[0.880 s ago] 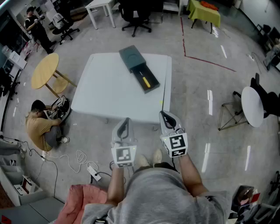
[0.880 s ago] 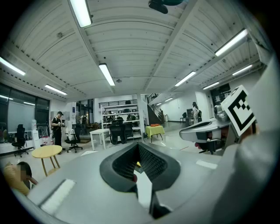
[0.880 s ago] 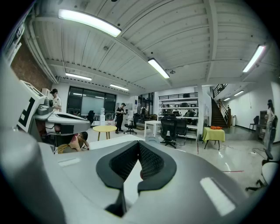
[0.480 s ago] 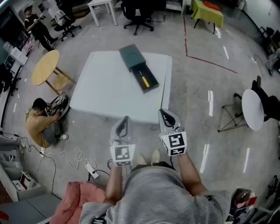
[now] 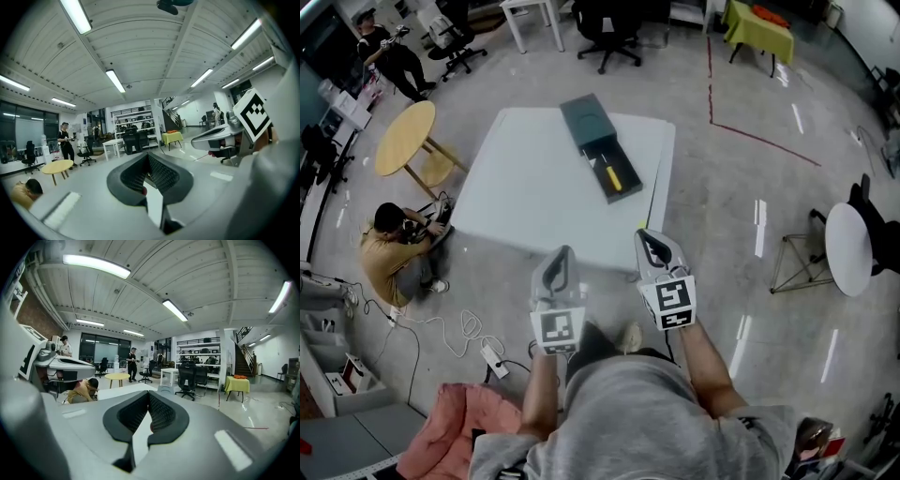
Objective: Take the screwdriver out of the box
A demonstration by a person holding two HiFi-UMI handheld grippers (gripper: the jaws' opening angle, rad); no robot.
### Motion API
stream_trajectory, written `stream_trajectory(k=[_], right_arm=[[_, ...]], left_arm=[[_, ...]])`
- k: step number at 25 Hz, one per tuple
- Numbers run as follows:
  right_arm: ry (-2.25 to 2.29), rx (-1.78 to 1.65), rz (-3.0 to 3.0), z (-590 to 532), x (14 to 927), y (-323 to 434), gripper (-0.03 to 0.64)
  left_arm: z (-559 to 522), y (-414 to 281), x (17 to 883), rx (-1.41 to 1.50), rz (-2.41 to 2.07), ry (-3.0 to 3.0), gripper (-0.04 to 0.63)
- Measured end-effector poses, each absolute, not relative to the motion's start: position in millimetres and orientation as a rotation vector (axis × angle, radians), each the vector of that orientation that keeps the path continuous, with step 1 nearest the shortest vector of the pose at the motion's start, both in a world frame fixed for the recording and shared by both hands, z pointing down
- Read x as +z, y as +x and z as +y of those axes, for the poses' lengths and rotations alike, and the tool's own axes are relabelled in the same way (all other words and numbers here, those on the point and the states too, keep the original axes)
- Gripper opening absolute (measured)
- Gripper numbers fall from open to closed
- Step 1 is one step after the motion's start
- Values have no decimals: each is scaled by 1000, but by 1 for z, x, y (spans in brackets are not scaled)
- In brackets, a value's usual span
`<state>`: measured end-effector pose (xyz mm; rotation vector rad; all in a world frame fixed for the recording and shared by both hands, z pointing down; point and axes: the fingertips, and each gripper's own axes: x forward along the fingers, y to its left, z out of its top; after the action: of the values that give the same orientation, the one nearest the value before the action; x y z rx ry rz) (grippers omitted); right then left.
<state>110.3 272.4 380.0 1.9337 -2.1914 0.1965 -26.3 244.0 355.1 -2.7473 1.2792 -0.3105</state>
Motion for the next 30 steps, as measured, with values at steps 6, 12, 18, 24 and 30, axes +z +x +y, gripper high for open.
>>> stream_trajectory(k=[6, 12, 18, 24, 30], right_arm=[[1918, 236, -2189, 231, 394, 118, 3], [1945, 294, -2138, 177, 411, 128, 3], [1960, 371, -2054, 124, 433, 143, 3], [1924, 472, -2005, 80, 460, 150, 3], [1882, 532, -1944, 43, 488, 156, 3]], left_arm=[[204, -10, 365, -322, 1263, -2768, 12], [144, 12, 385, -347, 1177, -2838, 12], [87, 34, 402, -405, 1058, -2904, 12], [39, 46, 425, -468, 997, -2964, 12], [1, 56, 453, -531, 943, -3026, 12]])
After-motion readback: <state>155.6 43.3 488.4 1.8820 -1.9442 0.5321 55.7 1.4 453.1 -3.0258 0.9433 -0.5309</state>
